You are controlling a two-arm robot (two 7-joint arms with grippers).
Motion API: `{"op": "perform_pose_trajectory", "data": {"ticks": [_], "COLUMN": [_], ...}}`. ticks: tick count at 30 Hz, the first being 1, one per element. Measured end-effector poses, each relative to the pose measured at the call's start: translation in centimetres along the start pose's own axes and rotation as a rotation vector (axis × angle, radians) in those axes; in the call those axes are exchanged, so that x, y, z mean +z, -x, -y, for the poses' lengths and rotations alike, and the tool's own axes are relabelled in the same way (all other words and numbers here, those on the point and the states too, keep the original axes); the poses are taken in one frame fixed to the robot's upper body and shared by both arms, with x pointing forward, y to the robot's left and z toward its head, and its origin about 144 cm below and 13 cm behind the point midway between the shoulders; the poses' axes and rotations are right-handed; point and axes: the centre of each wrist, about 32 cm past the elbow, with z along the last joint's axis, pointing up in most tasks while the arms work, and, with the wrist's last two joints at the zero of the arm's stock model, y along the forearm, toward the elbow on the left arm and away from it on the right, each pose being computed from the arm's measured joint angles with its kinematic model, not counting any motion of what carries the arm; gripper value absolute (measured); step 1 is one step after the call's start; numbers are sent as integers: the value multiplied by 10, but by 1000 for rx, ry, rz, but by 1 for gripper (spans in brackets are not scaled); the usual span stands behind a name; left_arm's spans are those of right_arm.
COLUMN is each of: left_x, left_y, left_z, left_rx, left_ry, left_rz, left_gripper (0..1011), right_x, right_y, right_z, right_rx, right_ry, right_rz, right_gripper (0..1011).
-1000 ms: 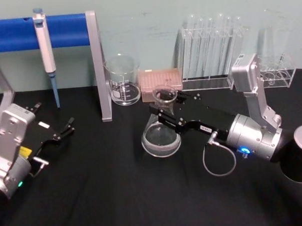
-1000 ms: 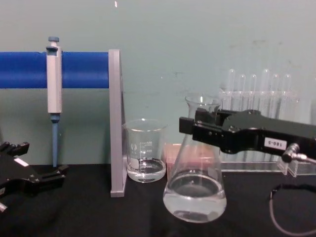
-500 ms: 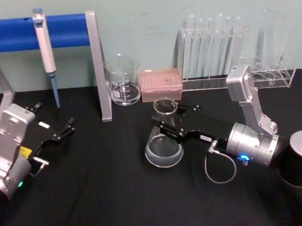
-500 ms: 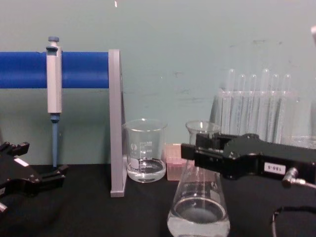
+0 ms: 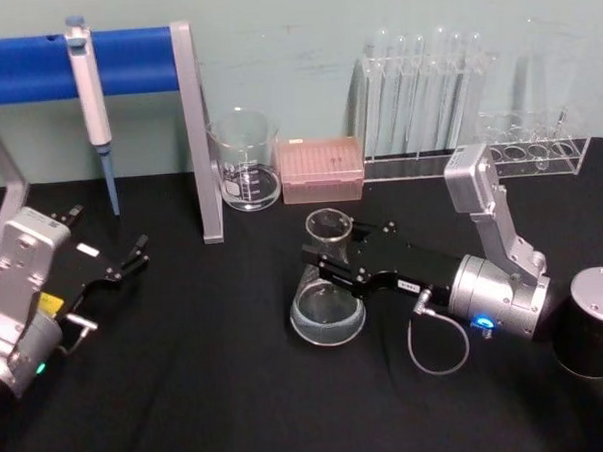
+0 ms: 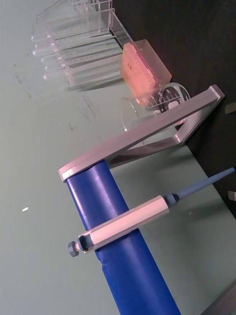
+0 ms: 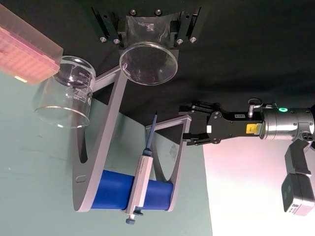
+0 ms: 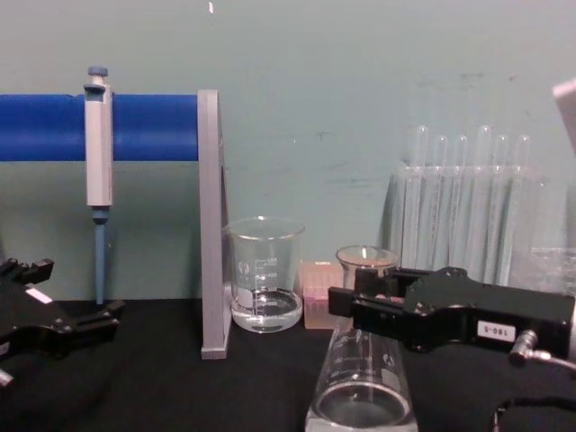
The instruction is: Grasp the erlenmeyer flask with one hand, shake it three times, then place it back.
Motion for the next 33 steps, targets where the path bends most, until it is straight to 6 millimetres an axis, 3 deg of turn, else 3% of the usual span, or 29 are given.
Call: {"op": "perform_pose_trajectory", "data": {"ticks": [33], "left_x": [0], "left_y": [0], "left_z": [0], "left_rx": [0], "left_ry": [0], "left_rz": [0], "left_gripper": [1001], "right_x": [-13], "right_y": [-1], "right_z": [-8], "right_rx": [16], "right_ry": [24], "right_rz": [5], "right_gripper": [450]}}
